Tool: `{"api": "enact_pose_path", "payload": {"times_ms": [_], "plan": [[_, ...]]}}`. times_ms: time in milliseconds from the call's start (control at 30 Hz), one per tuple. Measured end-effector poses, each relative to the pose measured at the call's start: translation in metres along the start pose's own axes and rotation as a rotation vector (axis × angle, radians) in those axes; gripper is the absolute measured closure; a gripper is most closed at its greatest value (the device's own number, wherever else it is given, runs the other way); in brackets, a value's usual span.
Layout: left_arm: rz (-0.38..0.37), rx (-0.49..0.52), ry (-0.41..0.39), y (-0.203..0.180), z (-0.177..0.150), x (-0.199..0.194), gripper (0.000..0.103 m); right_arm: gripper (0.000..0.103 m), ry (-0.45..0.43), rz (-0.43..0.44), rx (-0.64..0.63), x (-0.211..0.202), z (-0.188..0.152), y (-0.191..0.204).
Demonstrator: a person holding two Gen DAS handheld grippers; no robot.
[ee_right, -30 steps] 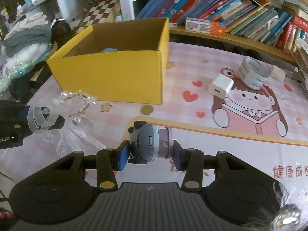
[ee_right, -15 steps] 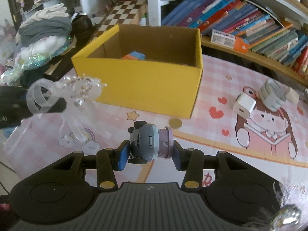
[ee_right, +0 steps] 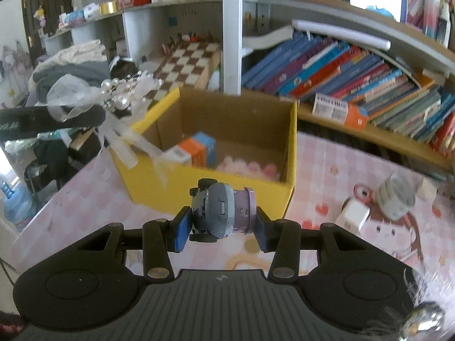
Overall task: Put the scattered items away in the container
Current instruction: 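Carry the pearl bow with left gripper while right gripper carries the toy car over the yellow box, then open left gripper to drop the pearl bow while right gripper releases the toy car into the box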
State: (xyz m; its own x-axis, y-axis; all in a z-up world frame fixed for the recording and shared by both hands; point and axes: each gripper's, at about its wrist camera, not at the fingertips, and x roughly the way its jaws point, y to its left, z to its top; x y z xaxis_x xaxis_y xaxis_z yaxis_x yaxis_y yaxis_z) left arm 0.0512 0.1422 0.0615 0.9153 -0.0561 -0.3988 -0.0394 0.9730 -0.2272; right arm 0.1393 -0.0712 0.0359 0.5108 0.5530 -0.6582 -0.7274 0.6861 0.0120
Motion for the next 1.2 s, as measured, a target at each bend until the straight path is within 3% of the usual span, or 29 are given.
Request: {"api": "enact_pose_path", "payload": {"times_ms": [267, 500, 667, 933, 1200], "plan": [[0.038, 0.014, -0.002, 0.015, 0.015, 0.034, 0.080, 0.060, -0.040, -0.022, -0.024, 0.016, 0.035, -0.011], [0.058, 0.051, 0.066, 0.026, 0.012, 0.069, 0.079, 0.060, -0.035, -0.029, -0.030, 0.044, 0.057, -0.021], [0.071, 0.074, 0.132, 0.032, 0.009, 0.098, 0.079, 0.060, -0.002, -0.035, -0.055, 0.074, 0.067, -0.026], [0.067, 0.245, 0.249, 0.016, 0.001, 0.139, 0.079, 0.060, 0.066, -0.055, -0.148, 0.136, 0.087, -0.032], [0.072, 0.290, 0.338, 0.009, -0.011, 0.162, 0.074, 0.060, 0.163, -0.067, -0.264, 0.181, 0.095, -0.031]]}}
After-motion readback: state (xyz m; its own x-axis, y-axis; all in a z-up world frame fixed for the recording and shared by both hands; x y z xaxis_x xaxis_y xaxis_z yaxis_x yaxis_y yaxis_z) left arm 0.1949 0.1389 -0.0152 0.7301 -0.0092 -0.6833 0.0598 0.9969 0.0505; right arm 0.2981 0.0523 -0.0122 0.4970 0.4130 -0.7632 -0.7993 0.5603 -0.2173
